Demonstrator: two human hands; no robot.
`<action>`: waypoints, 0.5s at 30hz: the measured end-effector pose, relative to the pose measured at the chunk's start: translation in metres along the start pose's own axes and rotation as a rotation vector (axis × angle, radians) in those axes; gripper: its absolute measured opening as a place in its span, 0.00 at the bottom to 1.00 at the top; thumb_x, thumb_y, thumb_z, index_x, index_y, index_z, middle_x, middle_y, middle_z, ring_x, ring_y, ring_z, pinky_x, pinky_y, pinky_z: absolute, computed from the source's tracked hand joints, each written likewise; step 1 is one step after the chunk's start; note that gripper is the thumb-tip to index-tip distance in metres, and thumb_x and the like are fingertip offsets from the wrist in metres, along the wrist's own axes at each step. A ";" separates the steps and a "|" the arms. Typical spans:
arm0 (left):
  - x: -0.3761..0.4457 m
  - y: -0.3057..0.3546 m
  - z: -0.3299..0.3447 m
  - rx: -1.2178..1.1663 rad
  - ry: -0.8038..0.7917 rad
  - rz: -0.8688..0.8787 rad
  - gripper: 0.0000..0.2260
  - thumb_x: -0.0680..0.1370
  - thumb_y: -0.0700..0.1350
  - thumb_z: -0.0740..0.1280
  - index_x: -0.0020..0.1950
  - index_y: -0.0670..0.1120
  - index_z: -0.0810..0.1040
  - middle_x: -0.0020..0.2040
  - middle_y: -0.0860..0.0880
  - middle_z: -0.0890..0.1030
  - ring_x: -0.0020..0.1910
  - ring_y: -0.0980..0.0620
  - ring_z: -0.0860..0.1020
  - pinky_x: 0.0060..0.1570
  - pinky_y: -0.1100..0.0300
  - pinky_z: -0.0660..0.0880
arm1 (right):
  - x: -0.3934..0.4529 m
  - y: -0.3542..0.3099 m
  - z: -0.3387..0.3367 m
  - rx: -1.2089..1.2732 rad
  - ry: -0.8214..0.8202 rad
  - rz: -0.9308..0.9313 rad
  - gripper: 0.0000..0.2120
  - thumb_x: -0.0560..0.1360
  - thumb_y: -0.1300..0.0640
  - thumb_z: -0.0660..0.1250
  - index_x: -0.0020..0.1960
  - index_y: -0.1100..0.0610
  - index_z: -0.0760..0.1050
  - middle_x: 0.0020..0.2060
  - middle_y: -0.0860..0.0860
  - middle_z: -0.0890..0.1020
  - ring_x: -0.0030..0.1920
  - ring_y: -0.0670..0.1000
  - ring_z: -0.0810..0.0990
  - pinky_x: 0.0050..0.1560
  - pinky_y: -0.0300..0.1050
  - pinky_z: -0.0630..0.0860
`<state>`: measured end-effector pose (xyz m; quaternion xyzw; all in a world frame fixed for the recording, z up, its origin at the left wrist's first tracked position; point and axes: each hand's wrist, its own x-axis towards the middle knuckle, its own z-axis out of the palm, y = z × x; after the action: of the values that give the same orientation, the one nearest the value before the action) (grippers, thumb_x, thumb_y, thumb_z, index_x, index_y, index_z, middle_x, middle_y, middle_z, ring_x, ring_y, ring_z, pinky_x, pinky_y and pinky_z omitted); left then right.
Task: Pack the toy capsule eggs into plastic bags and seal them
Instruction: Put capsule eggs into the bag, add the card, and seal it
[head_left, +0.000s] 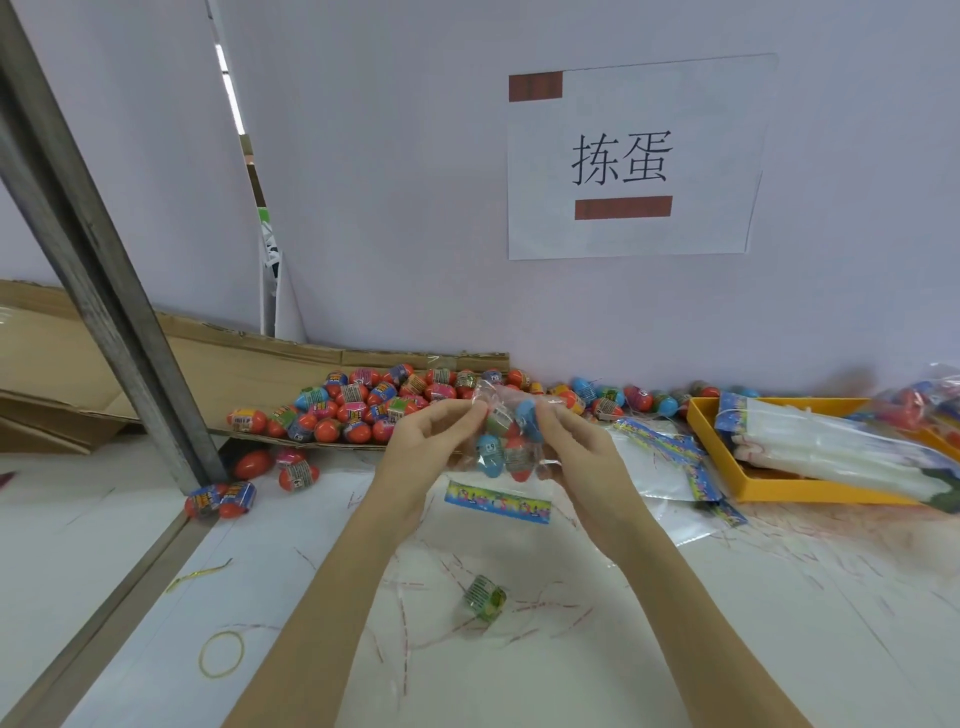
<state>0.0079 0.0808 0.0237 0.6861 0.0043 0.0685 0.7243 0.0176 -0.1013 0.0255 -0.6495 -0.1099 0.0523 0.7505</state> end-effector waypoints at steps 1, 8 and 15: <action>0.000 -0.001 0.001 -0.012 0.010 0.008 0.10 0.79 0.51 0.73 0.57 0.48 0.87 0.52 0.47 0.88 0.47 0.54 0.85 0.43 0.63 0.81 | 0.001 0.001 -0.001 -0.004 0.033 -0.018 0.15 0.83 0.43 0.62 0.59 0.48 0.84 0.49 0.48 0.88 0.49 0.47 0.86 0.45 0.39 0.81; 0.001 -0.003 0.003 0.080 0.063 0.116 0.09 0.78 0.51 0.74 0.54 0.47 0.86 0.48 0.46 0.87 0.48 0.47 0.86 0.46 0.53 0.84 | 0.002 0.002 -0.002 0.008 0.018 -0.041 0.14 0.86 0.51 0.60 0.58 0.46 0.85 0.52 0.46 0.87 0.57 0.46 0.84 0.55 0.43 0.81; -0.001 -0.003 0.009 -0.119 0.158 0.075 0.11 0.76 0.53 0.74 0.49 0.45 0.86 0.44 0.46 0.86 0.41 0.51 0.83 0.38 0.62 0.79 | 0.001 0.005 0.007 0.060 0.035 -0.056 0.15 0.86 0.49 0.59 0.60 0.48 0.84 0.53 0.49 0.87 0.55 0.50 0.85 0.57 0.50 0.83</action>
<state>0.0085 0.0718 0.0211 0.6338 0.0316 0.1498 0.7582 0.0175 -0.0938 0.0214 -0.6242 -0.1133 0.0235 0.7727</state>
